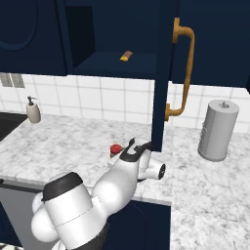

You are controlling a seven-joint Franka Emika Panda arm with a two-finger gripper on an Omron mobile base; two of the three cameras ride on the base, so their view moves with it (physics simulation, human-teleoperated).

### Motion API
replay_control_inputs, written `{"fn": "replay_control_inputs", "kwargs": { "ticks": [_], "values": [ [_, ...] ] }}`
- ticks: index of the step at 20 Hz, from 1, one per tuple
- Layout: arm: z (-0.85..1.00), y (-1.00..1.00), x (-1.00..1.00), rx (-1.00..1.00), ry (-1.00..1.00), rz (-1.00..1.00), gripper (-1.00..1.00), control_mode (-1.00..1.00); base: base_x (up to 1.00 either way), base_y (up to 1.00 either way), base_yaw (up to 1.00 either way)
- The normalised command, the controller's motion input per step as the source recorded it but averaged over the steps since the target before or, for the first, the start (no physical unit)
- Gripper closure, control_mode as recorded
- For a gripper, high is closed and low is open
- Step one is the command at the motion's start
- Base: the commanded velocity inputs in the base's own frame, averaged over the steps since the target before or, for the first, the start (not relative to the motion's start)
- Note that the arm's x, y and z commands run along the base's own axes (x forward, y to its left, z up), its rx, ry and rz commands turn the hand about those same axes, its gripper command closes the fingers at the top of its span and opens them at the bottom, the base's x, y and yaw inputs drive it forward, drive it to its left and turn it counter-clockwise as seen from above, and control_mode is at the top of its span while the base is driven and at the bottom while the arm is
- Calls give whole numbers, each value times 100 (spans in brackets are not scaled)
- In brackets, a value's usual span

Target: Pick the yogurt and place it on the digital scale for weighing, and close the cabinet.

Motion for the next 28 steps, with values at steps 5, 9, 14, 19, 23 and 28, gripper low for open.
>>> {"fn": "replay_control_inputs", "kwargs": {
  "ticks": [5, 9, 14, 19, 23, 28],
  "values": [
    [-2, -38, 6, 0, 0, 0, -100, -100, 0, 0, 0],
    [-1, -30, 0, 0, 0, 0, -100, -100, 0, 0, 0],
    [0, -42, -14, 2, -1, -1, -100, -100, 0, 0, 0],
    [0, -43, -34, 4, -7, -4, -100, -100, 0, 0, 0],
    [34, -41, -55, 6, -17, -6, -100, -100, 0, 0, 0],
    [87, -65, -74, 10, -36, -3, -100, -100, 0, 0, 0]
  ]
}}
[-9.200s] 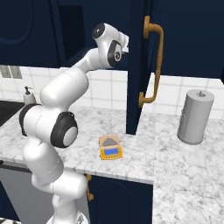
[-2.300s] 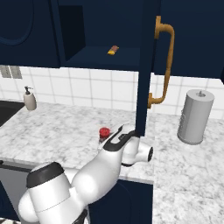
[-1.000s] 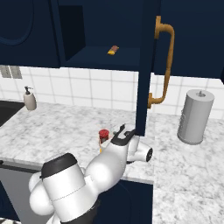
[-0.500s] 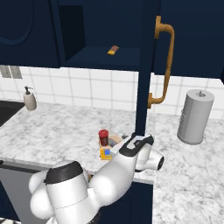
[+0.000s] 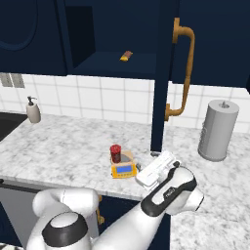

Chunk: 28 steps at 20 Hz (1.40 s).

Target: Pick the yogurt and place it on the digital scale for weighing, and close the cabinet.

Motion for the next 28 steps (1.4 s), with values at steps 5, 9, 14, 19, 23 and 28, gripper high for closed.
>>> {"fn": "replay_control_inputs", "kwargs": {
  "ticks": [5, 9, 14, 19, 23, 28],
  "values": [
    [89, -64, -69, 7, -40, -1, -100, -100, 0, 0, 0],
    [87, -77, -38, 12, -26, -1, -100, -100, 0, 0, 0],
    [75, -85, -32, 19, -28, 0, -100, -100, 0, 0, 0],
    [79, -70, -21, 15, -27, 0, -100, -100, 0, 0, 0],
    [70, -44, -21, 10, -30, 0, -100, -100, 0, 0, 0],
    [76, 19, -32, -1, -22, -8, -100, -100, 0, 0, 0]
  ]
}}
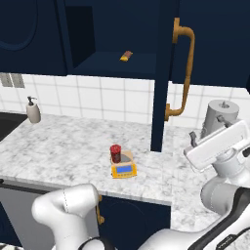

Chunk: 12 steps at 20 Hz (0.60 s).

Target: Pick the yogurt and place it on the digital scale for weighing, and close the cabinet.

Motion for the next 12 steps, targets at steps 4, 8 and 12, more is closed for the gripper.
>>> {"fn": "replay_control_inputs", "kwargs": {
  "ticks": [4, 8, 12],
  "values": [
    [79, 94, -50, -12, -21, -14, -100, -100, 0, 0, 0],
    [72, 100, -49, -19, -21, -17, -100, -100, 0, 0, 0],
    [61, 100, -34, -23, -11, -21, -100, -100, 0, 0, 0]
  ]
}}
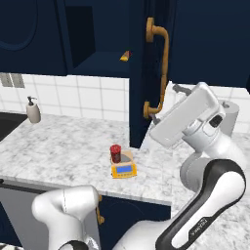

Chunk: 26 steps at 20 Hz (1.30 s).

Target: Pick the yogurt and place it on the digital scale for weighing, and close the cabinet.

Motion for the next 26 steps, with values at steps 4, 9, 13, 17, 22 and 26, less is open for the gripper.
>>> {"fn": "replay_control_inputs", "kwargs": {
  "ticks": [4, 9, 13, 17, 22, 26],
  "values": [
    [37, 100, -26, -20, 1, -24, -100, -100, 0, 0, 0],
    [0, 100, 21, -14, 1, -33, -100, -100, 0, 0, 0],
    [0, 100, 52, -14, 0, -38, -100, -100, 0, 0, 0],
    [0, 100, 72, -12, 2, -37, -100, -100, 0, 0, 0],
    [0, 90, 76, -11, 3, -32, -100, -100, 0, 0, 0],
    [5, 46, 72, -10, 11, -27, -100, -100, 0, 0, 0]
  ]
}}
